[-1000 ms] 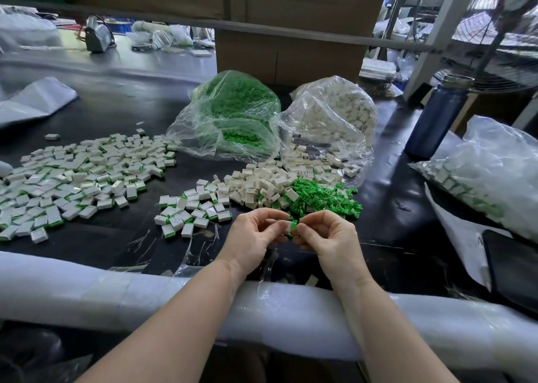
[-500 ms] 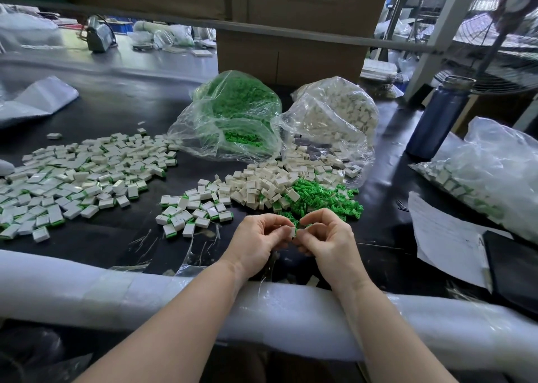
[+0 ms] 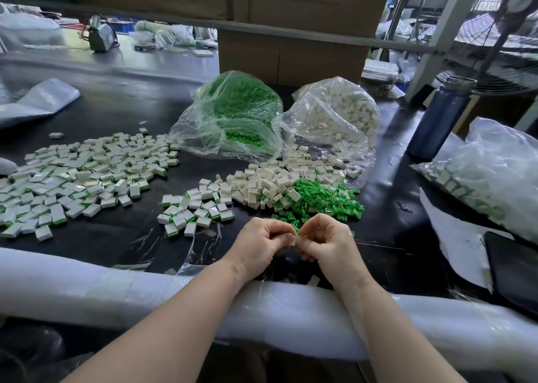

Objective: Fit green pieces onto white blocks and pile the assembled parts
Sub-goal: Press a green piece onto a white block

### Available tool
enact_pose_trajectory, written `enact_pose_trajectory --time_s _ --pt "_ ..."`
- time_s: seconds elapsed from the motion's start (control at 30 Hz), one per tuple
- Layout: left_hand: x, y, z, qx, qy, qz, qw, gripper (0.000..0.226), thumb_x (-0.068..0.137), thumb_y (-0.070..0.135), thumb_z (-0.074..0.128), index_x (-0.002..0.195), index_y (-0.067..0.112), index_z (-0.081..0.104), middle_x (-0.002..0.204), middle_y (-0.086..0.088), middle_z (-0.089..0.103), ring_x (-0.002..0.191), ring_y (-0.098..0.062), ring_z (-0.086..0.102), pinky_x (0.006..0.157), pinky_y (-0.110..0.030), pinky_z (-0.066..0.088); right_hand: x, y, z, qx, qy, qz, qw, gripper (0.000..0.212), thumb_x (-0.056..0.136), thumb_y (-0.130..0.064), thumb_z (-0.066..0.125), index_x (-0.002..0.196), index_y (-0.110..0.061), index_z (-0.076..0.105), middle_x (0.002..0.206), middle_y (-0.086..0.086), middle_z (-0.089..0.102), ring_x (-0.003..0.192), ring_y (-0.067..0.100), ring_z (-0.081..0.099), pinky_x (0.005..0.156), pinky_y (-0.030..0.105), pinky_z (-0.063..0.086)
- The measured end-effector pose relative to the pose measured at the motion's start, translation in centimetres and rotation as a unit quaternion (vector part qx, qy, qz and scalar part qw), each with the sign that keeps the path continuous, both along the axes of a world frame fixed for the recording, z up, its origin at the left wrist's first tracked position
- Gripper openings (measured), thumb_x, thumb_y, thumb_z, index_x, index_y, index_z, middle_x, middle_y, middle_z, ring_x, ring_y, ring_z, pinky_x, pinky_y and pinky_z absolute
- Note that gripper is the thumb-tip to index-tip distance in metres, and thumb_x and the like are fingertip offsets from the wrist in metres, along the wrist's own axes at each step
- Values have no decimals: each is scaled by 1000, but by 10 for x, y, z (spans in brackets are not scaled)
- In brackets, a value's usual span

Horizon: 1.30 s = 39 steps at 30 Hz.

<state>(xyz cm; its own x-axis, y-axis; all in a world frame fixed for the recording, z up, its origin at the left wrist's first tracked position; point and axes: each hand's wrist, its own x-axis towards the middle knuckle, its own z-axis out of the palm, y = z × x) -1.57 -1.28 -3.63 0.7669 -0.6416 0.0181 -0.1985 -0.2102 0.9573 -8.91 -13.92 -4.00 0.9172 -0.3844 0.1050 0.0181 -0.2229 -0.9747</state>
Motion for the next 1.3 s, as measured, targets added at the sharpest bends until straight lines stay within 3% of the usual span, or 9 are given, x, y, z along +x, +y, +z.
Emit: enact_pose_trajectory --time_s 0.13,0.23,0.37,0.47,0.6,0.77,0.83,1.03,1.3 --pt "-1 -1 0 -31 4 17 999 14 91 9 56 92 15 69 89 -16 70 76 -20 61 76 -36 54 1 0 1 42 -19 -15 999 12 81 5 65 77 -5 60 56 0 65 49 7 57 48 16 46" --pt "-3 -4 -4 -36 -15 38 999 21 94 9 50 102 24 64 79 -2 62 65 -15 53 67 -35 52 3 0 0 69 -23 -36 997 12 84 3 63 77 -6 61 58 2 65 49 9 57 48 17 46" --pt "-1 -3 -6 -14 -117 28 993 30 85 4 62 100 30 59 94 5 54 68 -15 51 71 -22 48 3 -1 -1 82 -14 -44 996 10 85 3 61 78 -4 62 59 5 65 49 8 57 47 16 46" --pt "-2 -3 -7 3 -165 34 986 22 83 5 66 96 22 67 93 10 56 77 -15 58 76 -14 47 3 -1 -1 79 -14 -44 996 8 86 0 61 79 -2 64 58 4 65 49 7 57 48 16 46" --pt "0 -3 -8 -11 -96 48 994 11 86 15 64 96 17 69 90 4 68 86 -9 63 83 -18 49 2 -1 1 88 -18 -48 995 11 88 -4 61 77 -4 65 57 2 65 49 7 56 48 17 46" --pt "2 -2 -6 -22 -32 51 998 8 89 15 60 86 17 67 78 6 68 73 -6 61 67 -12 49 2 1 0 65 -3 -54 996 13 87 -2 61 74 -4 63 58 4 65 49 5 56 48 16 47" --pt "2 -2 -6 -13 -30 46 998 9 90 15 59 86 16 68 77 5 67 71 -6 61 66 -14 49 3 2 -1 41 7 -56 998 14 88 -3 60 74 -4 63 58 4 63 48 5 56 48 16 46" --pt "0 -1 -6 34 -58 35 997 14 90 18 60 94 12 72 85 -1 70 86 -14 65 84 -26 51 4 2 -1 5 38 -50 998 16 88 -3 60 72 -7 63 51 -3 61 46 4 54 48 16 46" --pt "2 -1 -7 51 -79 28 995 16 90 17 59 98 11 71 77 10 65 71 0 57 78 -19 48 2 1 1 -6 52 -37 998 19 87 -3 60 69 -9 62 51 -3 60 44 5 53 45 16 43"
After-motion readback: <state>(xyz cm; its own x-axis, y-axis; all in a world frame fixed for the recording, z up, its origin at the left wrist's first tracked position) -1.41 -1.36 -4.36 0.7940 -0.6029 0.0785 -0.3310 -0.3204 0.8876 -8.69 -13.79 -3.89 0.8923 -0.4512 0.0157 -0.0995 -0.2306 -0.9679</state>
